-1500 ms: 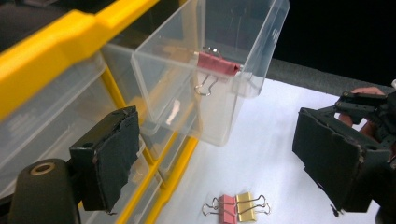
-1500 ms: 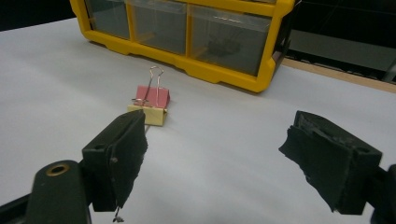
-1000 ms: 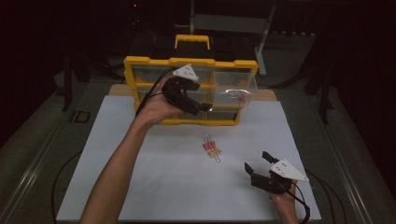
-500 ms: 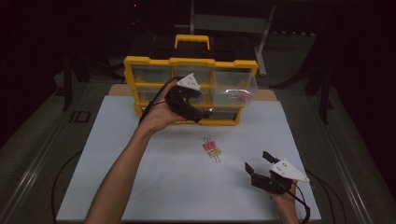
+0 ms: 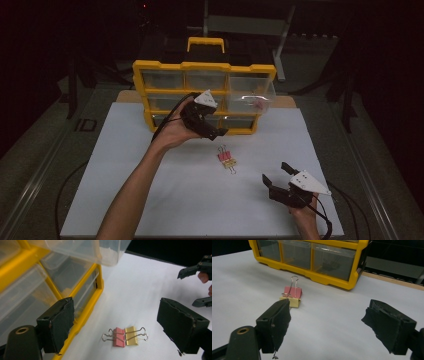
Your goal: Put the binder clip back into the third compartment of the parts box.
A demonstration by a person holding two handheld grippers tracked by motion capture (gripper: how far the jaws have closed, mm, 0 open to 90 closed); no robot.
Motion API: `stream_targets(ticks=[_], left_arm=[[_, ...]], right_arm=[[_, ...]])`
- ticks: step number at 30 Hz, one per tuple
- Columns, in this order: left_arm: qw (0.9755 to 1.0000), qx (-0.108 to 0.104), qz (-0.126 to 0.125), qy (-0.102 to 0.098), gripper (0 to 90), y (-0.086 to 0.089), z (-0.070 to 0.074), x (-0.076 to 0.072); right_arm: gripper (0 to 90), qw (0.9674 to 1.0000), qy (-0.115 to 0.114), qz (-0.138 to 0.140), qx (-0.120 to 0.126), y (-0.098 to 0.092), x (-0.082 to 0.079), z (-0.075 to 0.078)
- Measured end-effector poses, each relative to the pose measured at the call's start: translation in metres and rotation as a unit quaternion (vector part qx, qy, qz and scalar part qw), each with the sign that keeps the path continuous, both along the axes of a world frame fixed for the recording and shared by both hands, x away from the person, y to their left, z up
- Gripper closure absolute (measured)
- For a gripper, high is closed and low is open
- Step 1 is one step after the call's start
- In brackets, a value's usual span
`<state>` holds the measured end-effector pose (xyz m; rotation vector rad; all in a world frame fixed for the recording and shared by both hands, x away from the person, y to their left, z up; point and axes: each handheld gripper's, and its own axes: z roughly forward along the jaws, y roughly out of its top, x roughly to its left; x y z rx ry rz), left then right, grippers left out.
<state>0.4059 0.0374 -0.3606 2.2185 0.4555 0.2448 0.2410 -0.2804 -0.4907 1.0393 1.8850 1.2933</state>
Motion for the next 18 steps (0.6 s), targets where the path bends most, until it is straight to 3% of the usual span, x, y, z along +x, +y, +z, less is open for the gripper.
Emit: stream_targets(ticks=[18], left_arm=[[0.9996,0.02,0.007,0.02,15.6,-0.009,-0.037,0.005]], right_arm=[[18.5,1.0,0.0,-0.001,-0.001,0.0,0.0,0.0]])
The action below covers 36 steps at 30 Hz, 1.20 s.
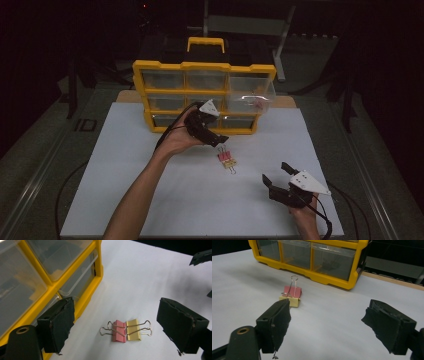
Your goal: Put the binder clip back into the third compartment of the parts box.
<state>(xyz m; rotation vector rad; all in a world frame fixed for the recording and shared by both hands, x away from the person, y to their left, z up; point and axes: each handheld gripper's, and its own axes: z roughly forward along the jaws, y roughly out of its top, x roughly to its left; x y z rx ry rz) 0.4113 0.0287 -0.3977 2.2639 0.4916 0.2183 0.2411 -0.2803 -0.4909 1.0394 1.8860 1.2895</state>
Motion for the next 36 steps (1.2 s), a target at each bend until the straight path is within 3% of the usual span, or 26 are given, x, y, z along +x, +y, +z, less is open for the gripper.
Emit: stream_targets(ticks=[16,27,36], left_arm=[[0.9997,0.02,-0.007,0.014,16.4,-0.014,-0.026,0.004],[0.9989,0.02,-0.001,0.042,18.7,-0.017,-0.047,0.01],[0.9968,0.045,-0.005,0.065,22.6,-0.022,-0.063,0.017]], right_arm=[[18.6,1.0,-0.001,0.0,-0.003,0.0,0.0,0.0],[18.6,1.0,0.001,0.001,-0.005,0.0,0.001,-0.001],[18.6,1.0,0.001,0.0,-0.005,-0.001,0.001,-0.001]])
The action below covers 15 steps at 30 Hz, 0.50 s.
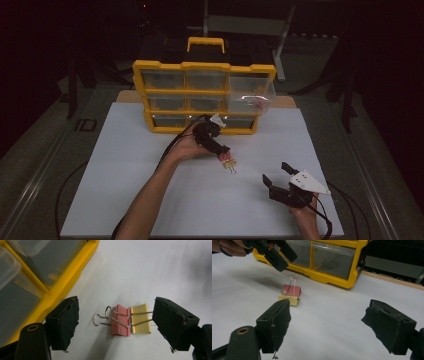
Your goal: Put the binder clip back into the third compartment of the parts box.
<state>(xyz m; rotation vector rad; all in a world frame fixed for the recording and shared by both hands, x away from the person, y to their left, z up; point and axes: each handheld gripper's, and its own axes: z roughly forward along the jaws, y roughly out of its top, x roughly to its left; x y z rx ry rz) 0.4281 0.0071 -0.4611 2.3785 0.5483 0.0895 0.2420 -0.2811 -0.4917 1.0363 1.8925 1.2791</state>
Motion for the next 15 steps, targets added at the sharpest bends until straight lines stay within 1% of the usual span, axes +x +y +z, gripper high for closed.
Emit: stream_targets(ticks=[3,4,7,11,15], left_arm=[[1.0,0.006,-0.003,0.004,24.1,-0.001,-0.003,0.001],[0.9999,0.011,-0.005,0.005,24.7,-0.002,-0.005,0.002],[0.9997,0.019,-0.008,0.016,25.8,-0.003,-0.01,0.003],[0.9993,0.029,-0.01,0.023,28.4,-0.004,-0.017,0.005],[0.999,0.031,-0.017,0.027,32.2,-0.006,-0.02,0.004]], right_arm=[[18.6,1.0,0.001,0.0,0.0,0.0,0.0,0.0],[18.6,1.0,0.001,0.0,0.0,0.0,0.0,0.0],[18.6,1.0,0.0,0.001,-0.002,0.0,0.0,0.0],[18.6,1.0,0.0,0.001,-0.005,0.0,0.0,0.0],[18.6,1.0,0.0,0.002,-0.007,0.001,0.0,0.0]])
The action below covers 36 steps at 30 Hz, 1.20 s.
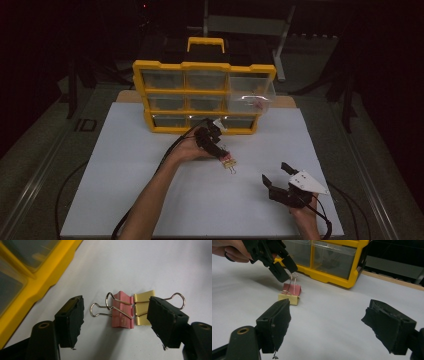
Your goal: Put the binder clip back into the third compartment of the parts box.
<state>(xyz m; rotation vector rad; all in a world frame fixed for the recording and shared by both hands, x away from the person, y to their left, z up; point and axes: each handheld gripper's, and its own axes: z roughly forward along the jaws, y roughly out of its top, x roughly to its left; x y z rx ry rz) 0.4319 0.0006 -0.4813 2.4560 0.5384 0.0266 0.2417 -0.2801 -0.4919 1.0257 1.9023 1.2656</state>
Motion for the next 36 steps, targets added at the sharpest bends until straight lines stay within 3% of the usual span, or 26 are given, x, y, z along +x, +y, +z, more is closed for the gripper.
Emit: stream_targets(ticks=[14,24,30,33,36], left_arm=[[0.9999,0.008,-0.011,0.009,45.0,-0.0053,-0.0084,-0.0004],[0.9999,0.005,-0.012,0.008,68.8,-0.0065,-0.0092,-0.0005],[0.9993,-0.02,-0.023,0.022,83.1,-0.0052,-0.0058,-0.0019],[0.9988,-0.027,-0.034,0.024,87.9,-0.0056,-0.0033,-0.004],[0.9988,-0.018,-0.043,0.017,89.0,-0.0063,-0.0019,-0.0068]], right_arm=[[18.6,1.0,-0.001,0.001,-0.002,0.0005,-0.0001,-0.0002],[18.6,1.0,-0.002,0.001,-0.003,0.0004,0.0,-0.0003],[18.6,1.0,-0.001,0.001,-0.004,0.001,0.0,-0.0004],[18.6,1.0,-0.001,0.001,-0.004,0.0011,0.0,-0.0004],[18.6,1.0,-0.001,0.002,-0.004,0.0011,0.0,-0.0005]])
